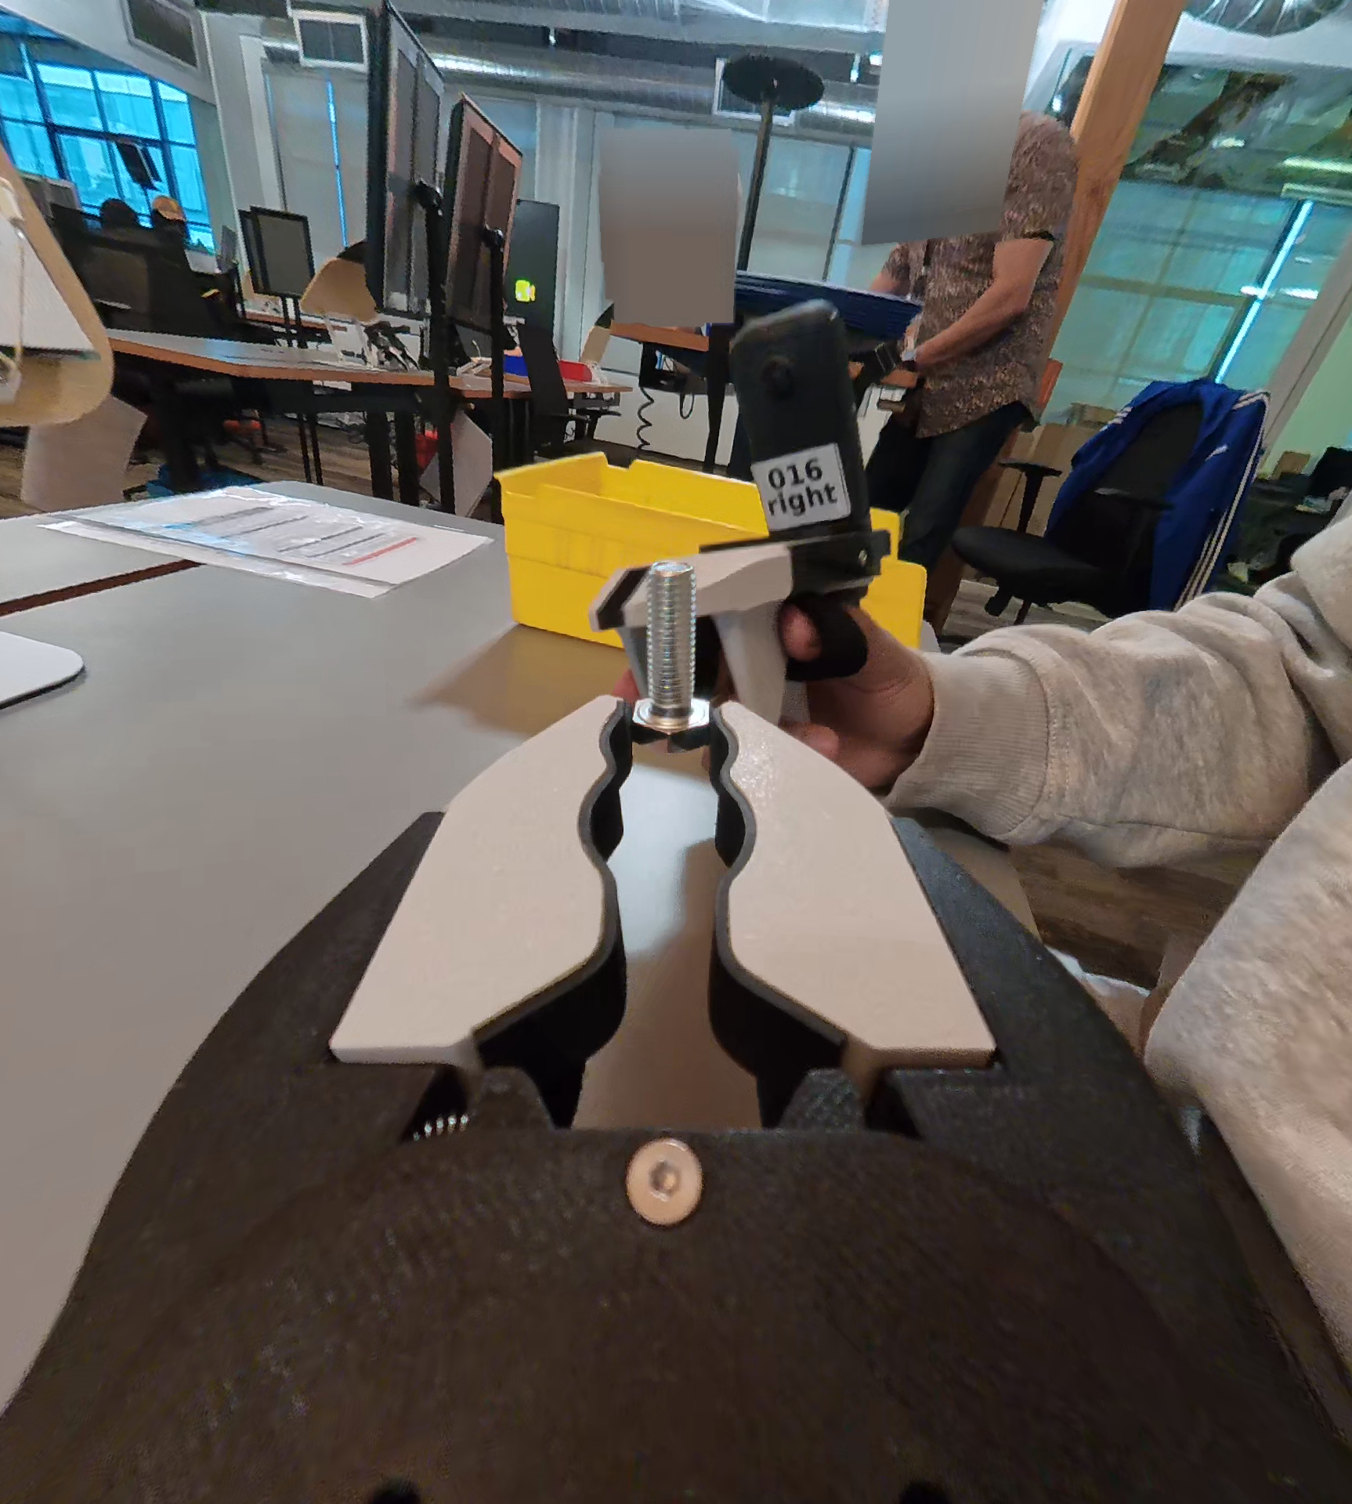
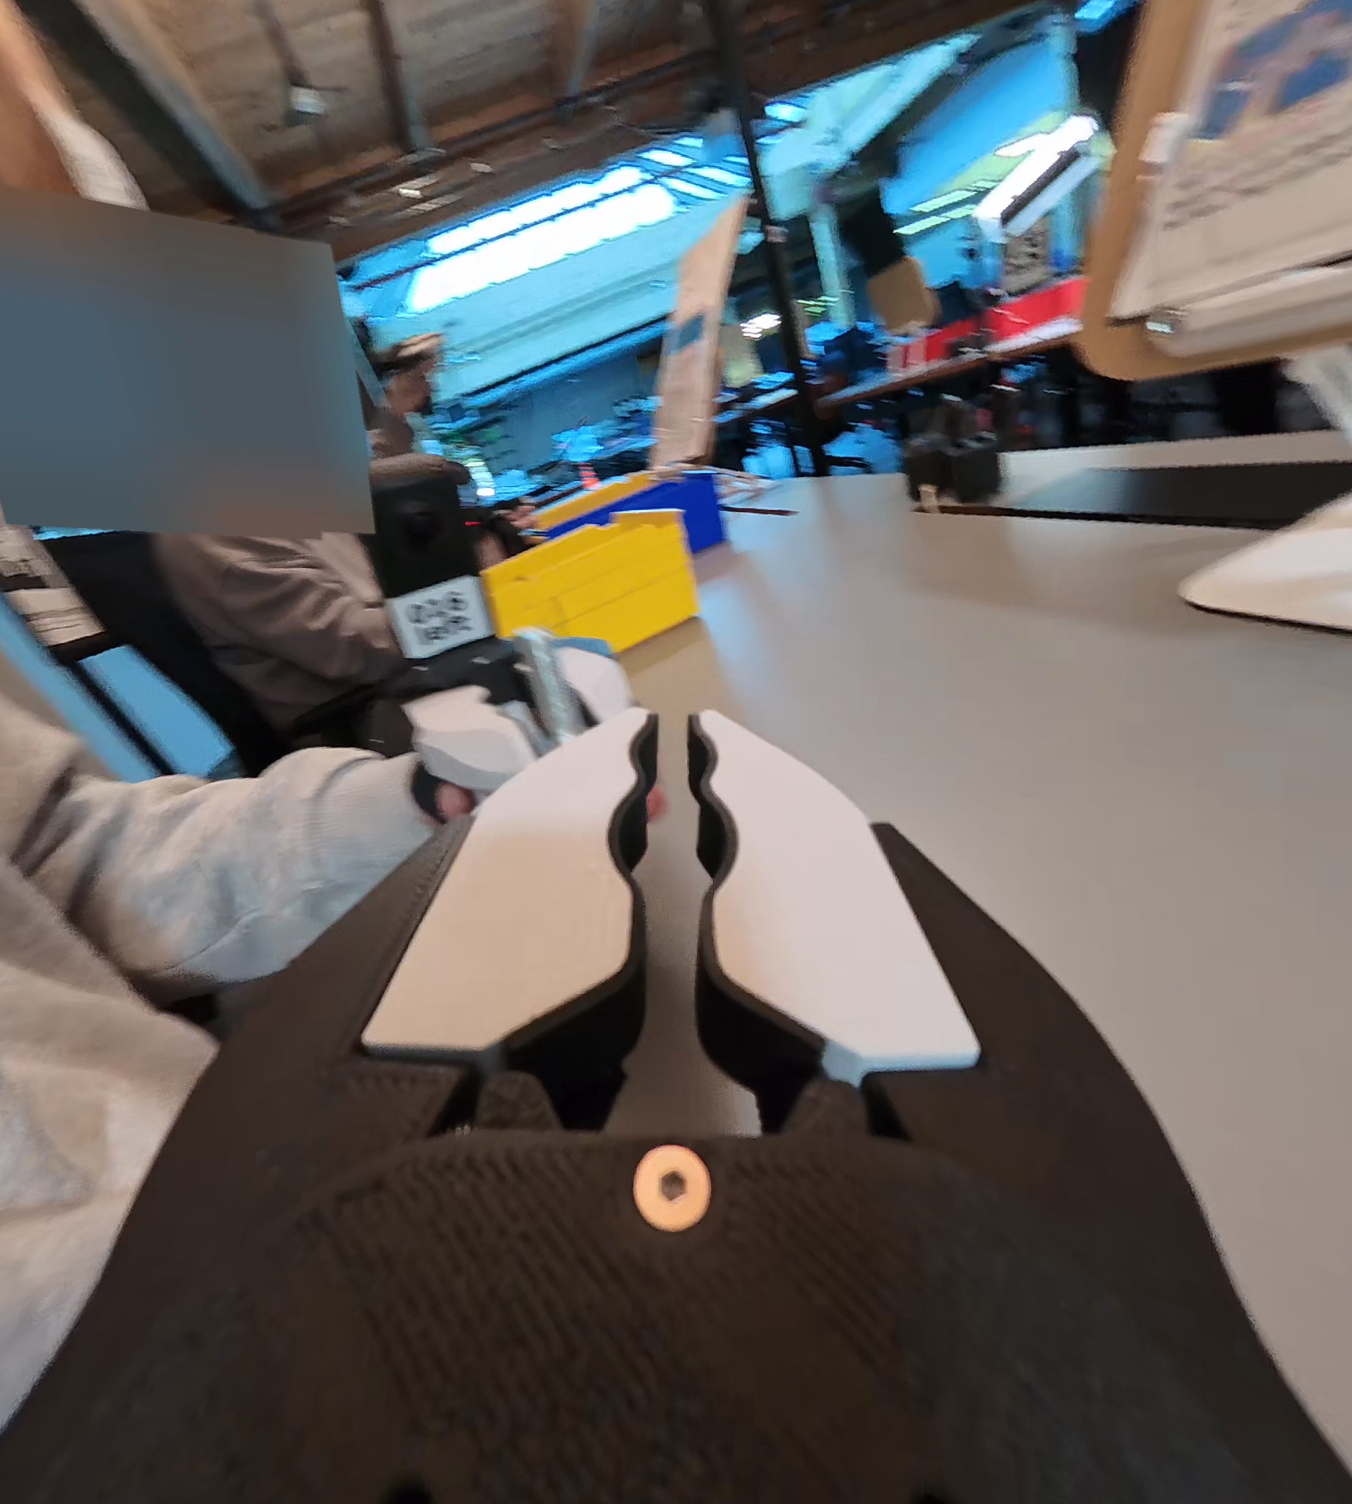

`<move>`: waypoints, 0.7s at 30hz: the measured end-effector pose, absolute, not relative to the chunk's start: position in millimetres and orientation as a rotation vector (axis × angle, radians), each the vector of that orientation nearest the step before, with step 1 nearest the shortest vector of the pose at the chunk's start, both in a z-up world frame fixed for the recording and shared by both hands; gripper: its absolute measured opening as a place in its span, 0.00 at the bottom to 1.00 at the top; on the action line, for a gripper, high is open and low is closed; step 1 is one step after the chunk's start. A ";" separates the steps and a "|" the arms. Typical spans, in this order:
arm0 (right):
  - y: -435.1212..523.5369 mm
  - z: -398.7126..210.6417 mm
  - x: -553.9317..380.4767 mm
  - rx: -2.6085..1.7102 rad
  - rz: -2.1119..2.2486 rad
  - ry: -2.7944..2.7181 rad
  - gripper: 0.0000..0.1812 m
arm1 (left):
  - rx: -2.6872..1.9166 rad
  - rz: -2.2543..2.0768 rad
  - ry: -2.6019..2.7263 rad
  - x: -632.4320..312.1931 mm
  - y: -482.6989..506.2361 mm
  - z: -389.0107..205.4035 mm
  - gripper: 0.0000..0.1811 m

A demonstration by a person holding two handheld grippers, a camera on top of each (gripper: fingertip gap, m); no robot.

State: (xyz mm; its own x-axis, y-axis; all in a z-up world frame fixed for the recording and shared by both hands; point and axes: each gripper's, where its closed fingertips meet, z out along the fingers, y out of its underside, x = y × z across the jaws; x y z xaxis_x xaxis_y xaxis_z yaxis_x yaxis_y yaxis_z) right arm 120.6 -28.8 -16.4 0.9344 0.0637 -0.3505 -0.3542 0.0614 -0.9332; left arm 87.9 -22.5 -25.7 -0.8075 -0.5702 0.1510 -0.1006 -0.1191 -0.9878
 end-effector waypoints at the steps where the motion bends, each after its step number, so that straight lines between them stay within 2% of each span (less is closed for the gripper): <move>1: -28.8 -20.1 125.3 -1.489 0.305 0.269 0.03 | -0.748 -2.009 1.810 87.9 -20.4 -22.6 0.10; 10: -10.6 -36.3 113.6 -1.572 0.317 0.254 0.02 | -0.787 -2.004 1.753 87.6 -1.2 -17.9 0.10; 21: 4.9 -14.1 124.8 -1.516 0.291 0.245 0.02 | -0.841 -1.943 1.683 66.2 22.6 -16.0 0.10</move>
